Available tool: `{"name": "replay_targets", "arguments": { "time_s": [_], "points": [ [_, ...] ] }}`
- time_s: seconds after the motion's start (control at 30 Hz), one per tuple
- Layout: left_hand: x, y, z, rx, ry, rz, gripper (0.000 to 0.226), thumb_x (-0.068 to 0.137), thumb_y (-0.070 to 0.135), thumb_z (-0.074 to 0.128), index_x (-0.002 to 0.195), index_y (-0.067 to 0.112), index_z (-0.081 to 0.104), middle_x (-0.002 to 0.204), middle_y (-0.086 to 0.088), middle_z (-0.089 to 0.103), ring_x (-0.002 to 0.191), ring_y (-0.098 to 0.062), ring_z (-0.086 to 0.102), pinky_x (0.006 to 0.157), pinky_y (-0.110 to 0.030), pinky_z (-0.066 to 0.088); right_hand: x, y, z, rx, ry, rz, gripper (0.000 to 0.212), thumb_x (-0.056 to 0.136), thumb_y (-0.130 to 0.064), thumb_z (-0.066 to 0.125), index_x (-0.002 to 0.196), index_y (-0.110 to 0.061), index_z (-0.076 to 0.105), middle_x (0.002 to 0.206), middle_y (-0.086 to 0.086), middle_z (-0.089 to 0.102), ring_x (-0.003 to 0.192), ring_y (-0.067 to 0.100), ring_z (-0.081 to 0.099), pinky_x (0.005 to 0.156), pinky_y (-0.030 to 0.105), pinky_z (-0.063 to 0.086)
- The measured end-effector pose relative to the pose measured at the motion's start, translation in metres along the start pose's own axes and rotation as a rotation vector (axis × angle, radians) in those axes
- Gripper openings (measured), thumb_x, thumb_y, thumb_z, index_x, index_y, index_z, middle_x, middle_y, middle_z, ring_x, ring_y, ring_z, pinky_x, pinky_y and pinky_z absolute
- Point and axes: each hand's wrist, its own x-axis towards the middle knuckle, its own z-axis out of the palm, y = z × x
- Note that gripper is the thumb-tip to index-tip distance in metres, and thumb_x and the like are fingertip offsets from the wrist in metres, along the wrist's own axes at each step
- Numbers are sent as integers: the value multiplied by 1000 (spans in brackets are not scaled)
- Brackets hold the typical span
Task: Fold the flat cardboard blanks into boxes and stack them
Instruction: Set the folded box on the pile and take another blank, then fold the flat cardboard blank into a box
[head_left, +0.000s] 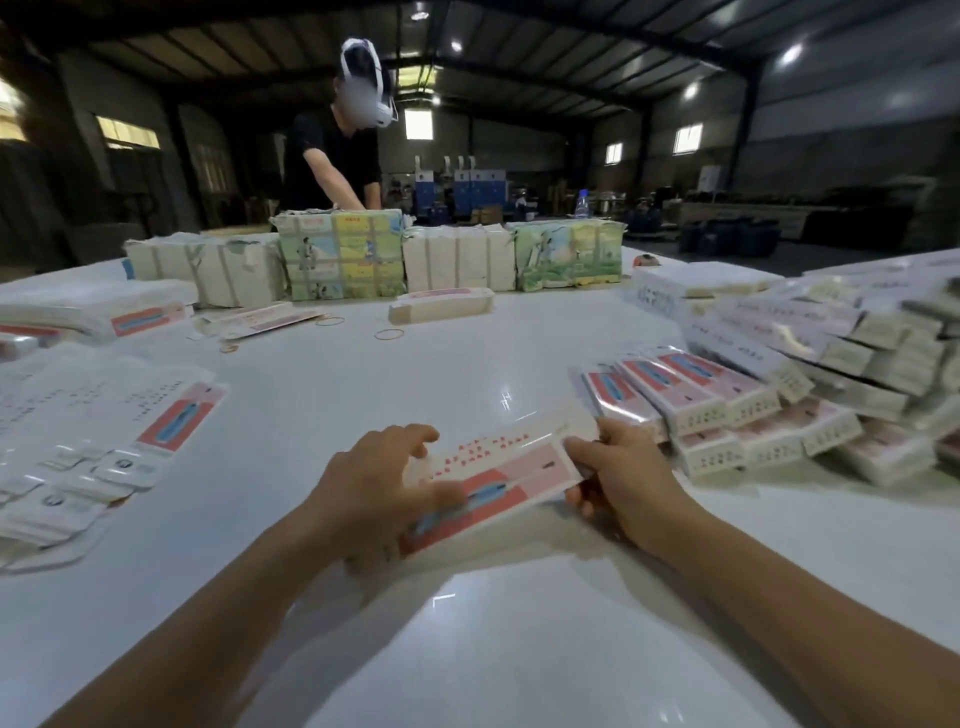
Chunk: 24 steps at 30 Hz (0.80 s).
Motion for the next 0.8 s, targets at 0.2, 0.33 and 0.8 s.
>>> {"name": "replay_targets", "arguments": {
  "time_s": [0.2, 0.33, 0.8],
  "points": [
    [3, 34, 22, 275, 68, 184, 98, 69, 72, 60, 144, 29, 15, 135, 6, 39, 112, -12, 45, 96, -37, 44, -7, 4, 7, -117, -28, -205, 37, 96, -10, 51, 123, -34, 46, 67, 9, 69, 50, 19, 62, 45, 27, 50],
    [-1, 39, 31, 158, 248, 151, 82, 75, 63, 63, 138, 28, 25, 125, 8, 45, 103, -10, 50, 87, -28, 49, -9, 7, 4, -366, 75, -447, 34, 98, -16, 49, 125, -35, 52, 87, 4, 66, 64, 6, 61, 55, 17, 49],
    [-7, 28, 25, 156, 357, 166, 78, 72, 61, 66, 134, 29, 32, 119, 10, 49, 89, -8, 45, 75, -21, 43, -12, 4, 8, 101, -432, -19, 19, 74, -14, 70, 87, -27, 73, 103, 9, 72, 90, 21, 67, 78, 35, 54]
  ]
}}
